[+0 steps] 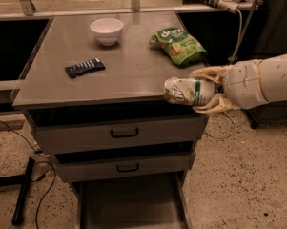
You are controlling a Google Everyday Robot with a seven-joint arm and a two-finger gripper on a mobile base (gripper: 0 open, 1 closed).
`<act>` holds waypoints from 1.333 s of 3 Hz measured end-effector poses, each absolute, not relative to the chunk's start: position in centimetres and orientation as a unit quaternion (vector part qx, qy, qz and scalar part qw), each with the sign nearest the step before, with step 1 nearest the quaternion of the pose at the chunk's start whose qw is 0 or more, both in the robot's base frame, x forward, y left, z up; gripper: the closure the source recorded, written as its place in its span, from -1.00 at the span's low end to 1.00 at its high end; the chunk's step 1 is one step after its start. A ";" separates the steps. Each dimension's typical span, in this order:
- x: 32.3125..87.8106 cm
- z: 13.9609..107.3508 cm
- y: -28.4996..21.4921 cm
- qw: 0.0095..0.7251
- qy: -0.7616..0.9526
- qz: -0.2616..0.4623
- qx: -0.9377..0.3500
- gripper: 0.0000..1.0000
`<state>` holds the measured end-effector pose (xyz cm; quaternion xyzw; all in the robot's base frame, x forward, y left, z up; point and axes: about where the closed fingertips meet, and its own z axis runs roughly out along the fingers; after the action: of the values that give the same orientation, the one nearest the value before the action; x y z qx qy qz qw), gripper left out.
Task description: Pick 7up can from bottom drawer and place on counter
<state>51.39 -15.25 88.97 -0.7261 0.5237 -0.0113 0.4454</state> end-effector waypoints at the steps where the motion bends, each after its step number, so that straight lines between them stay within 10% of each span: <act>1: 55.0 89.1 -15.0 0.453 0.525 0.004 -0.720 1.00; 4: 70.7 92.9 -4.8 0.508 0.534 0.089 -0.671 1.00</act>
Offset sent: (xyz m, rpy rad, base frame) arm 0.2052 0.1127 0.0507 0.2413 0.0748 0.1387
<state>70.75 -4.79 92.90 -0.6707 0.5336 0.0890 0.5075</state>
